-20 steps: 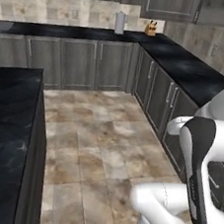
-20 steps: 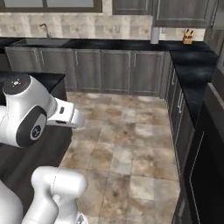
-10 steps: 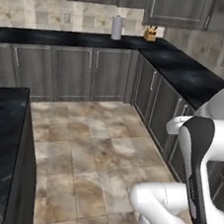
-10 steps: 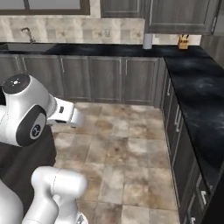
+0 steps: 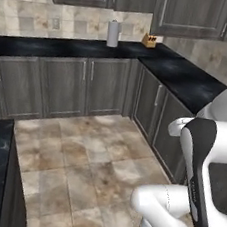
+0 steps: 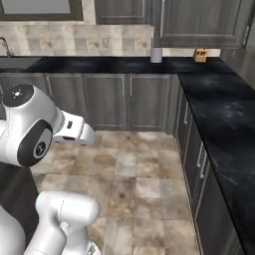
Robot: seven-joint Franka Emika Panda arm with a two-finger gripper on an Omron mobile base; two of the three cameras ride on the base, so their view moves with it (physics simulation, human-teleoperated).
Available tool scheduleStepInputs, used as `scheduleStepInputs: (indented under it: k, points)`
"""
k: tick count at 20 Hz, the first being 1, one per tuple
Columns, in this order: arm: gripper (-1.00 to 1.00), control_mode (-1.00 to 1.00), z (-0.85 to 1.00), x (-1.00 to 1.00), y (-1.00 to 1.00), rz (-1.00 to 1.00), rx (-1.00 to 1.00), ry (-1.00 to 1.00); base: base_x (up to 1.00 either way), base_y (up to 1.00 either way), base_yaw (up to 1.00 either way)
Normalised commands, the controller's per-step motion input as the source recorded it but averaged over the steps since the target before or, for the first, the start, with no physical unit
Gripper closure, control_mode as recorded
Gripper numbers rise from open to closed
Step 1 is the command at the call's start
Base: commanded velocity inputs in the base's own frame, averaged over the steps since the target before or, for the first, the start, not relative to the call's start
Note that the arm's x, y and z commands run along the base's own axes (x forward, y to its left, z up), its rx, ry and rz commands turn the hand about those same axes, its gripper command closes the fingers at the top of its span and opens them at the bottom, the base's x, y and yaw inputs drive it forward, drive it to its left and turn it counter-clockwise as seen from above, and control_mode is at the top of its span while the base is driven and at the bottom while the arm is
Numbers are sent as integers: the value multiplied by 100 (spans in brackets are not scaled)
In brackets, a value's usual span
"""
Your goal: Retrieve the tupperware and aluminum foil from the cabinet and place them on the dining counter near the plate with avocado and tomato to prepare for storing leftovers.
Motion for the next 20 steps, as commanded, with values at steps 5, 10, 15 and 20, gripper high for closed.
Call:
scheduleStepInputs:
  k: [5,10,15,20]
  points:
    - [-100,100,0,0,0,0,0,0,100,21,-13]
    - [-100,100,0,0,0,0,0,0,100,26,-11]
    - [-100,100,0,0,0,0,0,0,100,29,-12]
    - [-100,100,0,0,0,0,0,0,100,34,-14]
